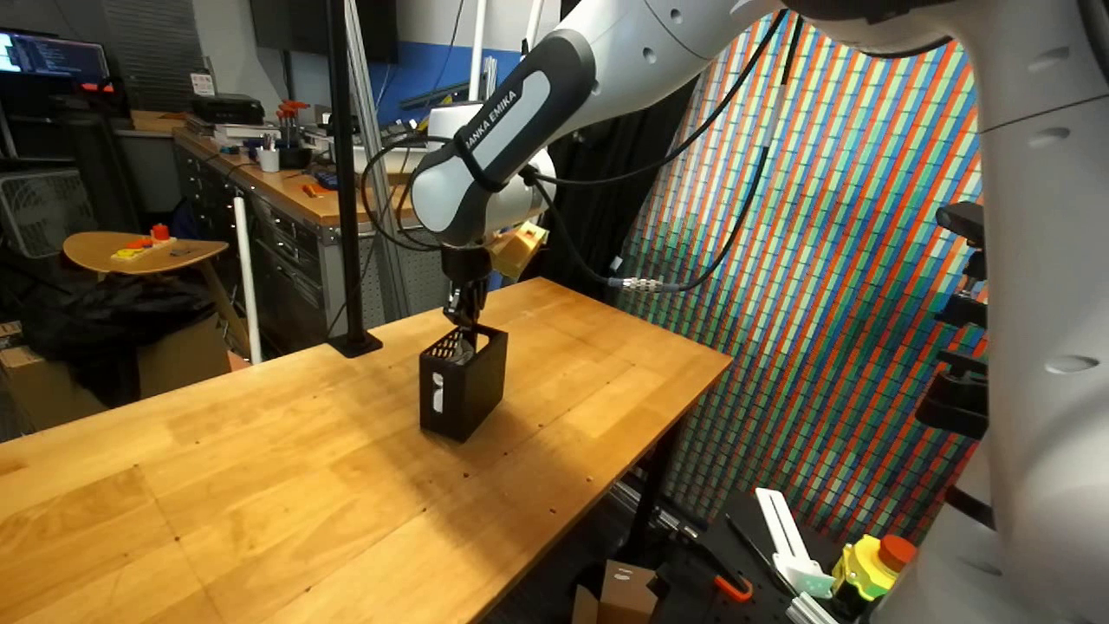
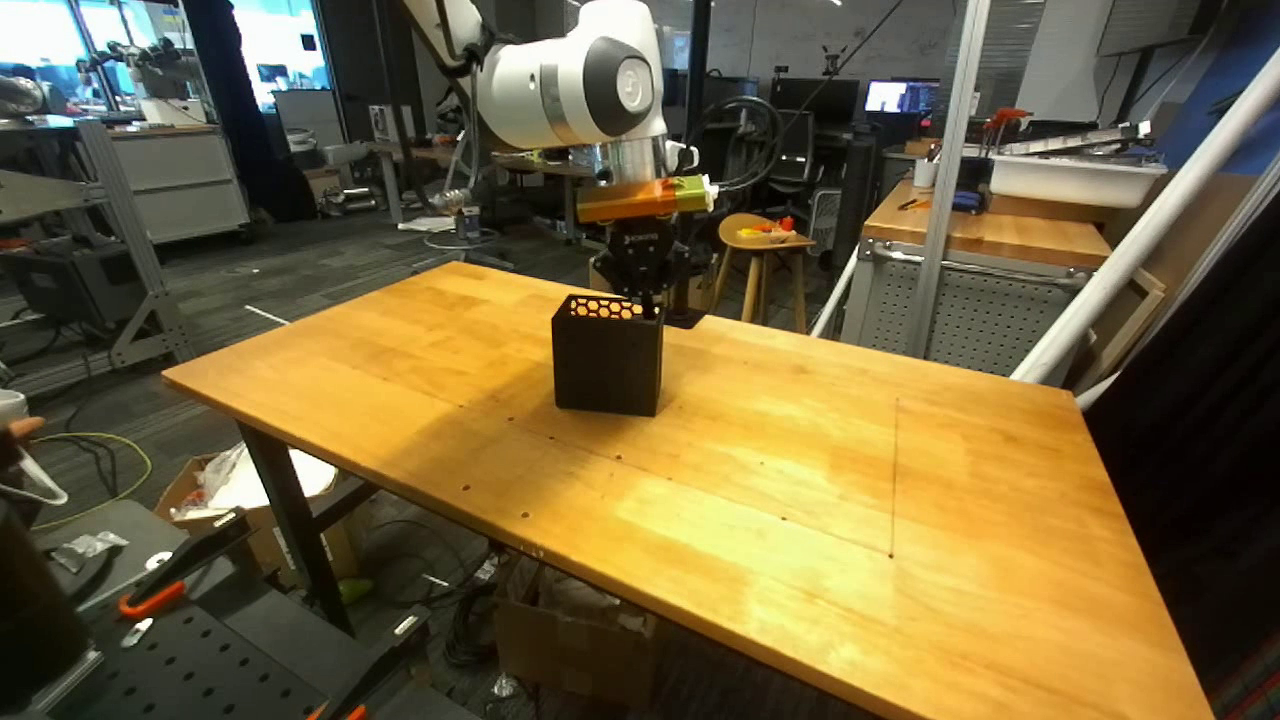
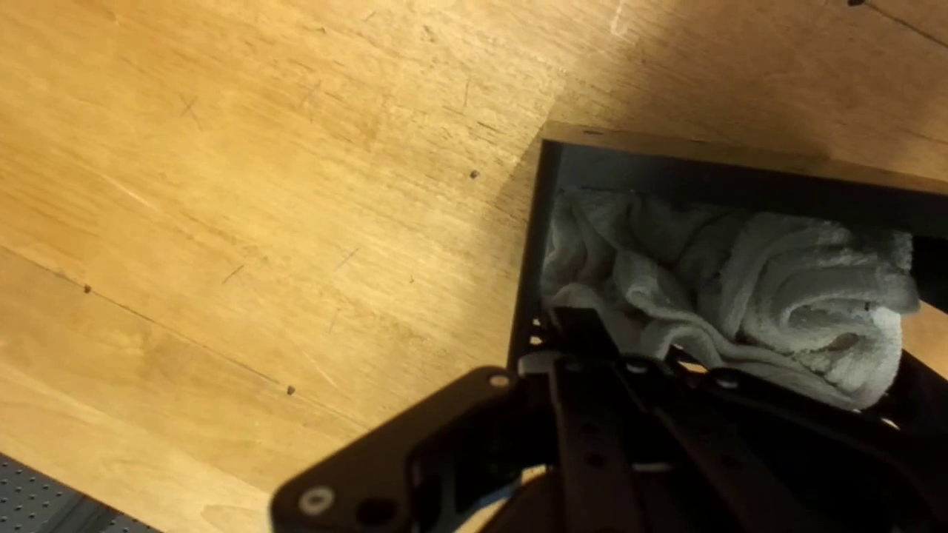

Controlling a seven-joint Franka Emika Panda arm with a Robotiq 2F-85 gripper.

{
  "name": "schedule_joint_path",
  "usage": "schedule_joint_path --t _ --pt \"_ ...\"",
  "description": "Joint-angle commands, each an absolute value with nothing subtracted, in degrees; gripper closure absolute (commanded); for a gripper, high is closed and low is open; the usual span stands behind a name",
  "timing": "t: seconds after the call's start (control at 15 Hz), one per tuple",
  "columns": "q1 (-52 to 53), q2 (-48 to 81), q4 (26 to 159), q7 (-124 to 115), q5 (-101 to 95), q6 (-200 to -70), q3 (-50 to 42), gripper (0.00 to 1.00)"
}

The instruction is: Put the towel in the box

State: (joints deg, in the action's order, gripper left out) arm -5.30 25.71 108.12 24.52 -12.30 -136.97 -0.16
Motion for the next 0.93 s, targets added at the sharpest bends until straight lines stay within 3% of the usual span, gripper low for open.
schedule_joint_path --t 0.0,0.87 --pt "-5.5 27.1 106.6 23.7 -11.9 -136.8 -0.3 0.99" --pt "-5.8 24.9 110.2 22.8 -12.1 -136.9 -0.5 0.99"
